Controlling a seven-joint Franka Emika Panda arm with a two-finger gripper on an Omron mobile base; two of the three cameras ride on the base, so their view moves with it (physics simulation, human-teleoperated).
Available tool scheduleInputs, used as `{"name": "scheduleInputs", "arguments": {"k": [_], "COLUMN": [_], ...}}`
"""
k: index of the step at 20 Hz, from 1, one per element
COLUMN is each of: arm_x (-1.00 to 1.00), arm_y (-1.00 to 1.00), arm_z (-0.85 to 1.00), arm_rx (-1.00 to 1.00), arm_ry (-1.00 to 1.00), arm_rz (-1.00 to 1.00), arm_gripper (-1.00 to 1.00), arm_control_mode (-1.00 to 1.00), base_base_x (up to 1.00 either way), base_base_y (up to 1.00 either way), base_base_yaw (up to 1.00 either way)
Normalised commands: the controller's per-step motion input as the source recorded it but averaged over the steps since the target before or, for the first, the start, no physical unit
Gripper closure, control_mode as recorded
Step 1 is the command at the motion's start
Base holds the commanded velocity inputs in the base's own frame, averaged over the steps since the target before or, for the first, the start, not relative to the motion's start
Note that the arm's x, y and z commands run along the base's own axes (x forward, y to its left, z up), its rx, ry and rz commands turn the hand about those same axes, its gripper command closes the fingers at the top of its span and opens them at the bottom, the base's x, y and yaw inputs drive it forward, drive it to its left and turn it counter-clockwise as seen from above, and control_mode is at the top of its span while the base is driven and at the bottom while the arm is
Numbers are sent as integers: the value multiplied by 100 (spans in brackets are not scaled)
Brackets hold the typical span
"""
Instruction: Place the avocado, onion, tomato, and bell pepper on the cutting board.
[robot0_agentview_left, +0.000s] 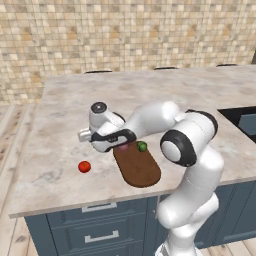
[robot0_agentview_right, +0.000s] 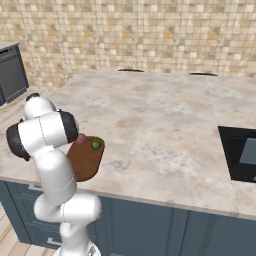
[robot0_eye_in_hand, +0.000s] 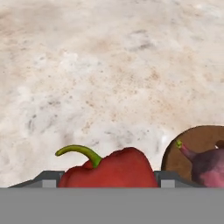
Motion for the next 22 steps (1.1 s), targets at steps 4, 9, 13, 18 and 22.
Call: {"name": "scheduleInputs", "arguments": {"k": [4, 9, 13, 18, 22], "arm_x": [-53, -56, -56, -57, -59], "arm_y": [-22, -23, -24, -18, -16], "arm_z": [51, 44, 50, 46, 29], "arm_rx": [10, 8, 5, 1, 0], "arm_ry": [-7, -3, 6, 13, 16], "arm_rz": [-1, -1, -2, -4, -8], "arm_gripper": [100, 100, 100, 100, 100], "arm_control_mode": [-100, -100, -100, -100, -100], "base_base_x": [0, 0, 0, 0, 0], "base_base_y": [0, 0, 0, 0, 0], "base_base_yaw": [0, 0, 0, 0, 0]}}
